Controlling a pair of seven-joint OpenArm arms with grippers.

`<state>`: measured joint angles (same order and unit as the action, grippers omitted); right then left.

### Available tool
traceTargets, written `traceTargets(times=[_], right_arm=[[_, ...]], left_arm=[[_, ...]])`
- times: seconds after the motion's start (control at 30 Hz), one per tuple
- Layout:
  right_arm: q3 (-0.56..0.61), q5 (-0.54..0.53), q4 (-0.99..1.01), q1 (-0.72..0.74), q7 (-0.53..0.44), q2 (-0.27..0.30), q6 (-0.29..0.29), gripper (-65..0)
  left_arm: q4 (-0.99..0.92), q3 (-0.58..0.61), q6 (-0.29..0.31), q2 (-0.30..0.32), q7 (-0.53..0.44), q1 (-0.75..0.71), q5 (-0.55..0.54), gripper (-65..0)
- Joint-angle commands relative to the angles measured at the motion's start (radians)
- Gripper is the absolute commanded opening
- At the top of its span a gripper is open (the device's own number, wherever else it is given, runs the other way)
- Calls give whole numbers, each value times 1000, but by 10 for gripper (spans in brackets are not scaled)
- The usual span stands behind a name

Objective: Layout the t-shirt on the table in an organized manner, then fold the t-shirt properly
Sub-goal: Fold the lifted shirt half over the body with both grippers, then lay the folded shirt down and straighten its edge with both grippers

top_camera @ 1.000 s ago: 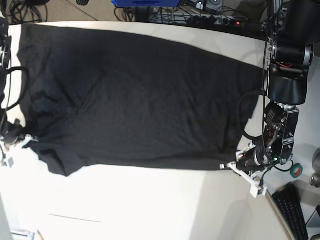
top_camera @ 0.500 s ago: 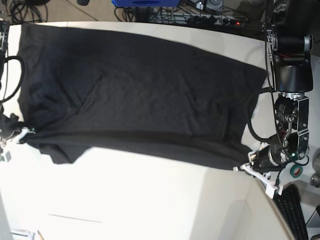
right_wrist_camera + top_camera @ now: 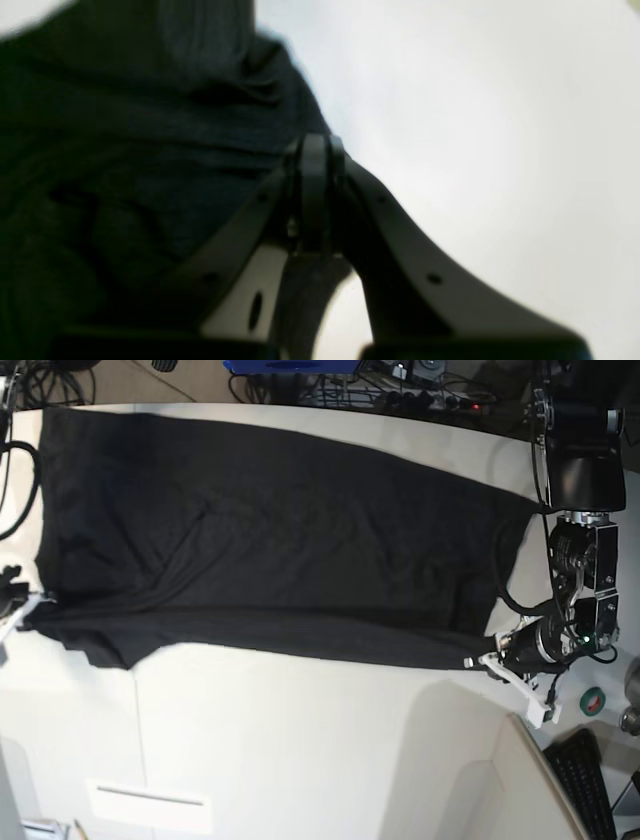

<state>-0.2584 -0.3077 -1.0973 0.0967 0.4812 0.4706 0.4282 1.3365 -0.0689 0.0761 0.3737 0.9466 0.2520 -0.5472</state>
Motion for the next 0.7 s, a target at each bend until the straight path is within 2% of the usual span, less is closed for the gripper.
traceTargets(times=[0.0, 0.13, 0.2, 0.37, 0.43, 0.53, 0.67], right_arm=[[-23, -8, -34, -4, -2, 24, -2, -650], [-55, -8, -63, -61, 7, 26, -2, -650], [-65, -8, -63, -76, 7, 26, -2, -650], [-66, -14, -166, -165, 49, 24, -2, -650], [-71, -11, -231, -206, 61, 3, -2, -650], [-160, -9, -300, -252, 123, -34, -2, -650], [-223, -9, -393, -321, 185, -71, 1, -650]], left_arm=[[22, -6, -2, 14, -18, 19, -7, -650], [47, -85, -2, 20, -13, -26, -7, -650], [80, -113, -2, 20, 38, -39, -7, -650], [157, -121, -2, 17, 78, -95, -7, -650], [173, -122, -2, 18, 79, -110, -7, -650], [179, -124, -2, 38, 81, -132, -6, -650], [179, -124, -2, 49, 78, -158, -3, -650]])
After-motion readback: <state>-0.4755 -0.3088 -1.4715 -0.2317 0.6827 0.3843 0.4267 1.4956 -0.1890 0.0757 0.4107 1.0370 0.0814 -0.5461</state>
